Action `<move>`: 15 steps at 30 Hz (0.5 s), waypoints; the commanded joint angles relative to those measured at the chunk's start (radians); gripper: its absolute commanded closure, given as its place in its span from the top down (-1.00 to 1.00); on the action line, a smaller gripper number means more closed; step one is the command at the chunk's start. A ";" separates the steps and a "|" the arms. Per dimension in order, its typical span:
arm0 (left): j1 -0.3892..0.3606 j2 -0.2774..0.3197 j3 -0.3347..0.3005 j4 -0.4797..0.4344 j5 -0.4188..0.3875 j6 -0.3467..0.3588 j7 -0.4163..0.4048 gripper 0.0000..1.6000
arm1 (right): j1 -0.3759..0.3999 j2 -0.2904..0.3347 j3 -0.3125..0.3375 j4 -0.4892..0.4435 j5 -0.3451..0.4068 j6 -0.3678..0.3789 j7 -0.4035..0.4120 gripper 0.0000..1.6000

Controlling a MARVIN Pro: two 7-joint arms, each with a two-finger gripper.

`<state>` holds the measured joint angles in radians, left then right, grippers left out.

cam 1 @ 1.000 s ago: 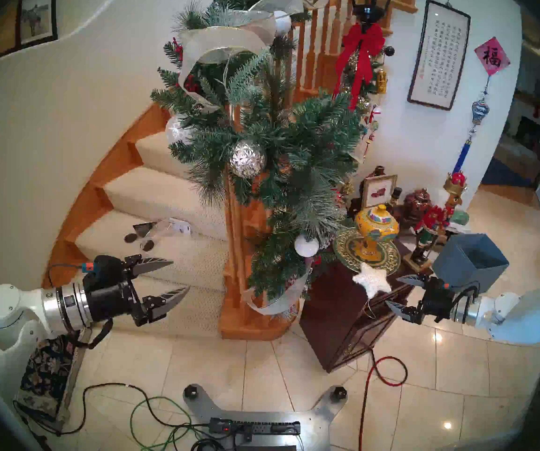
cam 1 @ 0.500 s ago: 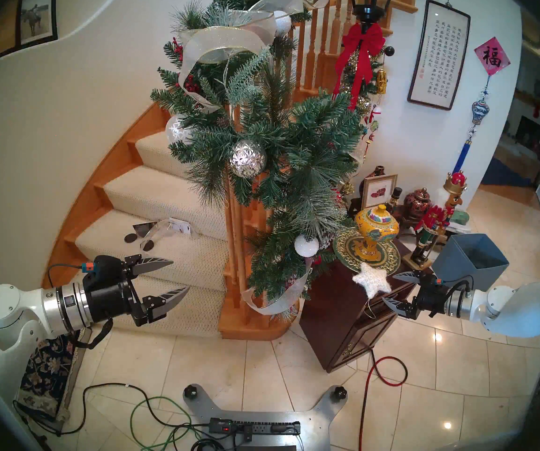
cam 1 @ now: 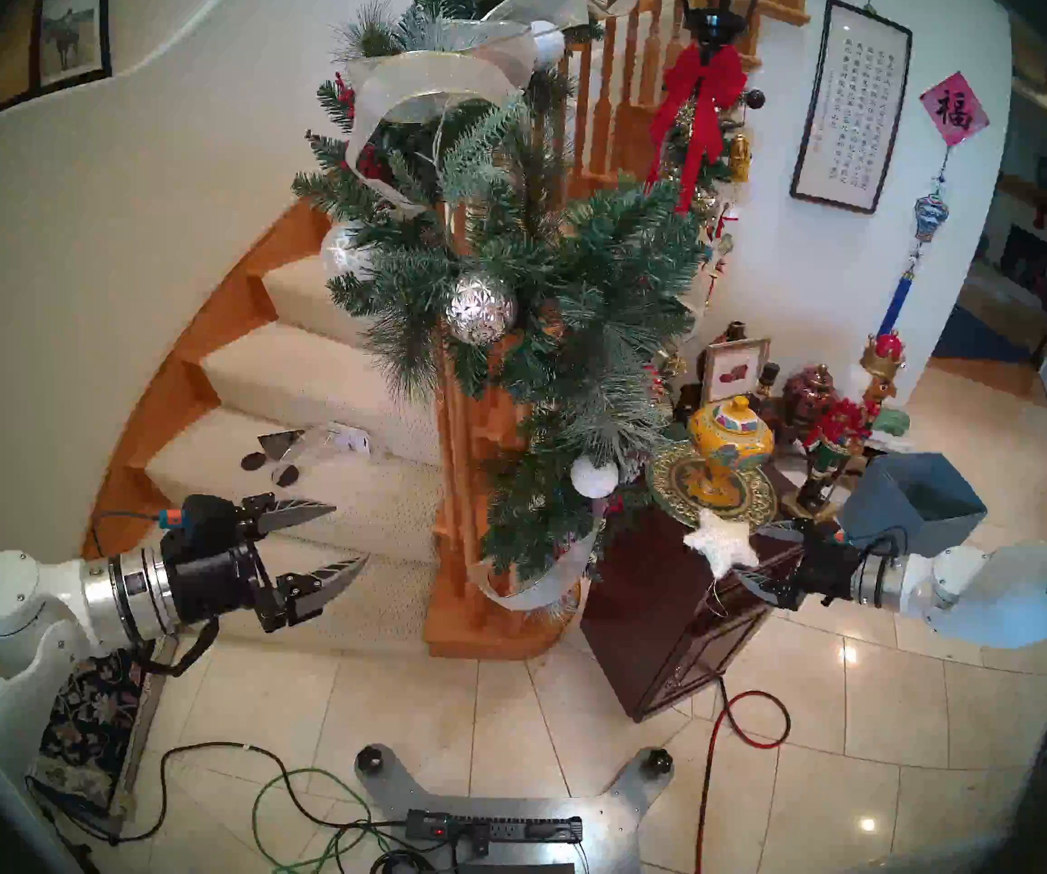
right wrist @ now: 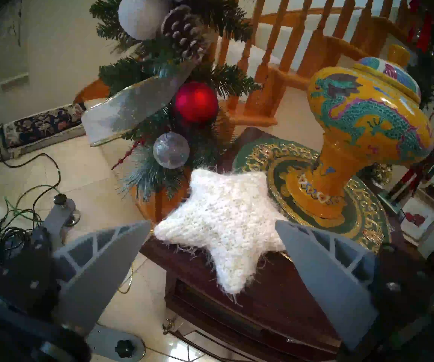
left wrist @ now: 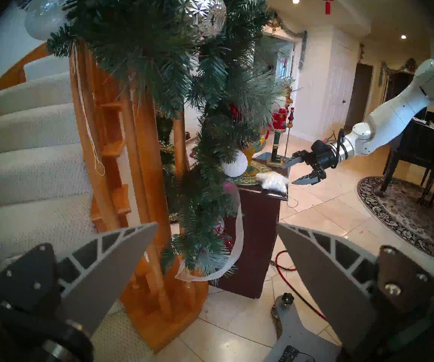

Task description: Hang the ornament onto the Christmas-tree-style decoration

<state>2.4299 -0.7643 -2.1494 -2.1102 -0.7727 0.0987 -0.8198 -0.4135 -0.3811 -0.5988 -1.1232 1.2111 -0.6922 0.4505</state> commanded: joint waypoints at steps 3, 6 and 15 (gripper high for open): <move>0.000 0.000 -0.001 0.000 0.000 0.000 0.000 1.00 | 0.015 0.002 0.005 -0.008 -0.014 0.001 -0.015 1.00; 0.000 0.000 -0.001 0.000 0.000 0.000 0.000 1.00 | 0.022 0.005 -0.002 -0.017 -0.042 0.019 -0.051 1.00; 0.000 0.000 -0.001 0.000 0.000 0.000 0.000 1.00 | 0.017 0.007 0.005 -0.010 -0.045 0.030 -0.058 1.00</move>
<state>2.4299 -0.7643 -2.1494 -2.1102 -0.7728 0.0987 -0.8198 -0.4085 -0.3828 -0.6013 -1.1417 1.1693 -0.6629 0.4062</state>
